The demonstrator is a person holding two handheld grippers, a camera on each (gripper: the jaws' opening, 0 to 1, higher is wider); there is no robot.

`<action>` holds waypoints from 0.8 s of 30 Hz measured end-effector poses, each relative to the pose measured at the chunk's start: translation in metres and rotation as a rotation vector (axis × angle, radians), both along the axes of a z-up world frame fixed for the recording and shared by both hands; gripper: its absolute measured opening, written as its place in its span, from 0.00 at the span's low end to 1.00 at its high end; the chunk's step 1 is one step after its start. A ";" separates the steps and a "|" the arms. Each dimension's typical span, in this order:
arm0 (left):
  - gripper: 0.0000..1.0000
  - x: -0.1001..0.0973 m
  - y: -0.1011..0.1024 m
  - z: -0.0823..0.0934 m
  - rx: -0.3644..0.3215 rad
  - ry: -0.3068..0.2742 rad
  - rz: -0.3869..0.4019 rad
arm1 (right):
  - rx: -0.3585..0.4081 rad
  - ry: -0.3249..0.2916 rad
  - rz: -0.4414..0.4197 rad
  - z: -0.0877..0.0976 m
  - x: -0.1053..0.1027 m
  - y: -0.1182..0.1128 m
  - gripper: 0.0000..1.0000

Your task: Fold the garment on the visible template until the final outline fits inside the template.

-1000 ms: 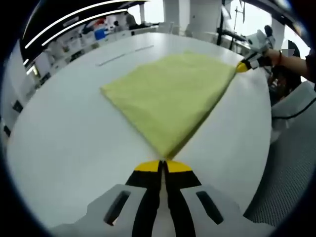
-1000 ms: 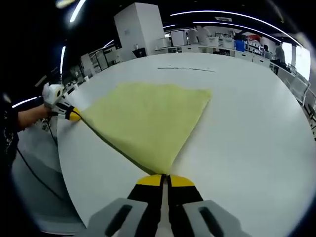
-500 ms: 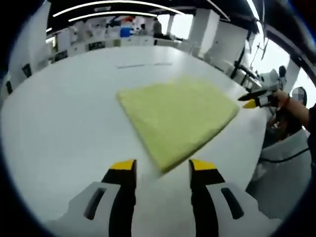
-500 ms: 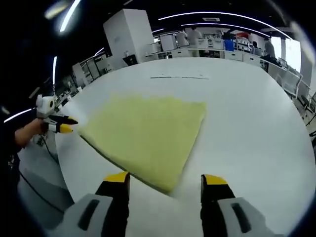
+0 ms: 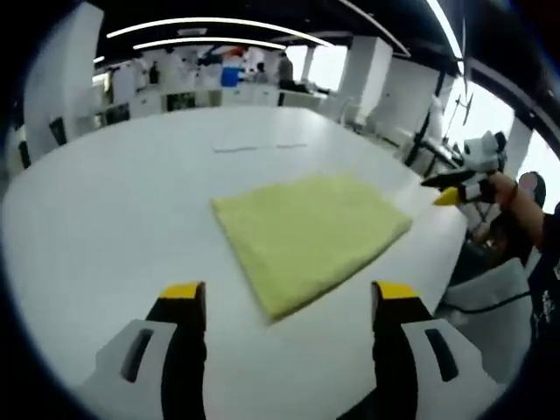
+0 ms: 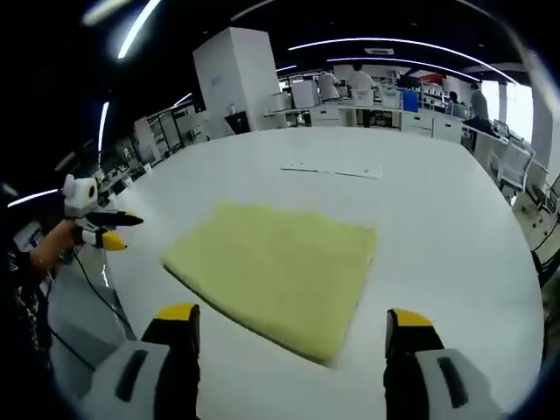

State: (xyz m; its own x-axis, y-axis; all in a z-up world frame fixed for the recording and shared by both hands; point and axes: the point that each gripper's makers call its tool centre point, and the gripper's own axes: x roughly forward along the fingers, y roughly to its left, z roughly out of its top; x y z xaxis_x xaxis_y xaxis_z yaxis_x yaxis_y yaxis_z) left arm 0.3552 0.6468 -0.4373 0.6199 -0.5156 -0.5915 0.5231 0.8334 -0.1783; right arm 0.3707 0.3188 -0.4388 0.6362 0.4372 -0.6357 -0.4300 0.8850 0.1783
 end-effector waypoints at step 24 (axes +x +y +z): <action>0.98 -0.016 -0.017 0.030 0.037 -0.060 -0.007 | 0.030 -0.083 0.018 0.035 -0.027 0.026 0.99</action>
